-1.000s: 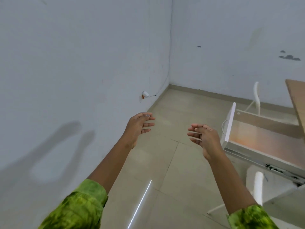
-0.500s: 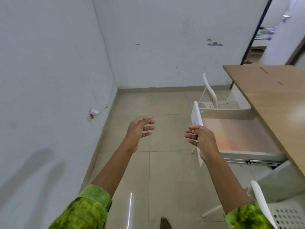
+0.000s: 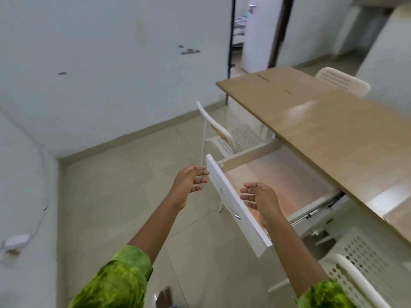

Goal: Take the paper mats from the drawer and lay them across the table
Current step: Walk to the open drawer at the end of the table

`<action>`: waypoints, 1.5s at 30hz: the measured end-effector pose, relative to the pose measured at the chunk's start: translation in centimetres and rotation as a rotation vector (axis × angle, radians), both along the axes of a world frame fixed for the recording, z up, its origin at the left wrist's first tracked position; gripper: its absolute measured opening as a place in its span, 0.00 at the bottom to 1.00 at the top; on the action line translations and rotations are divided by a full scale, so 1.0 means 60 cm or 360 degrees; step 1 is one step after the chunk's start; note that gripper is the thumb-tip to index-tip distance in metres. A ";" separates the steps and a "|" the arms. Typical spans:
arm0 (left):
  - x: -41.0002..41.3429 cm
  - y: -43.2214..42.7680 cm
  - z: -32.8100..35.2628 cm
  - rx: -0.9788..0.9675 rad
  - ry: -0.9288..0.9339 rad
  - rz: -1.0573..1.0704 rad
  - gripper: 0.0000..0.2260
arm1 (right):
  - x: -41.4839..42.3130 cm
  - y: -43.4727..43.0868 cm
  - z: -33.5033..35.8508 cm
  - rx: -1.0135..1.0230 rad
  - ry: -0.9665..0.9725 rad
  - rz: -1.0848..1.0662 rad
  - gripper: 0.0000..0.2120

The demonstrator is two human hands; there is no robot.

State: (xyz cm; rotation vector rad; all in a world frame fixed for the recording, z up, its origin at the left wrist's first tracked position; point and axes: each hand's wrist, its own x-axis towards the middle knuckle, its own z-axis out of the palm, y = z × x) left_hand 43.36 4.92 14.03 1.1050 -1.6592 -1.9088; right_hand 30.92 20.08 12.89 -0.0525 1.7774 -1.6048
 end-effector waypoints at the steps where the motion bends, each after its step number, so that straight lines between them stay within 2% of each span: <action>1: -0.016 -0.020 -0.009 0.0019 -0.0018 -0.0079 0.08 | -0.002 -0.010 -0.010 0.0030 -0.0005 -0.0076 0.11; 9: -0.088 -0.130 -0.085 0.0257 -0.0315 -0.0577 0.12 | 0.048 -0.054 -0.078 0.0291 -0.0147 -0.0667 0.11; 13: -0.108 -0.150 -0.111 0.0560 -0.0364 -0.0674 0.23 | 0.076 -0.056 -0.113 0.0384 -0.0360 -0.0881 0.07; 17: -0.143 -0.176 -0.127 0.0802 -0.0373 -0.0631 0.30 | 0.077 -0.066 -0.127 0.0138 -0.0703 -0.1080 0.05; 18: -0.152 -0.178 -0.127 0.0844 -0.0382 -0.0619 0.31 | 0.074 -0.068 -0.131 0.0038 -0.0769 -0.1123 0.08; 21: -0.172 -0.178 -0.130 0.0927 -0.0413 -0.0592 0.31 | 0.069 -0.076 -0.141 -0.0271 -0.0962 -0.1355 0.27; 24: -0.199 -0.165 -0.126 0.1010 -0.0415 -0.0611 0.28 | 0.055 -0.084 -0.143 -0.0504 -0.1035 -0.1572 0.33; 32: -0.300 -0.153 -0.116 0.1121 -0.0513 -0.0572 0.28 | -0.016 -0.103 -0.147 -0.0700 -0.0905 -0.1972 0.33; 36: -0.368 -0.159 -0.114 0.1108 -0.0571 -0.0756 0.28 | -0.070 -0.113 -0.139 -0.0722 -0.0764 -0.2144 0.32; 40: -0.431 -0.166 -0.116 0.1061 -0.0576 -0.0885 0.30 | -0.122 -0.120 -0.136 -0.0745 -0.0602 -0.2237 0.33; 45: -0.506 -0.161 -0.122 0.1086 -0.0546 -0.0962 0.30 | -0.193 -0.104 -0.137 -0.0737 -0.0550 -0.2228 0.35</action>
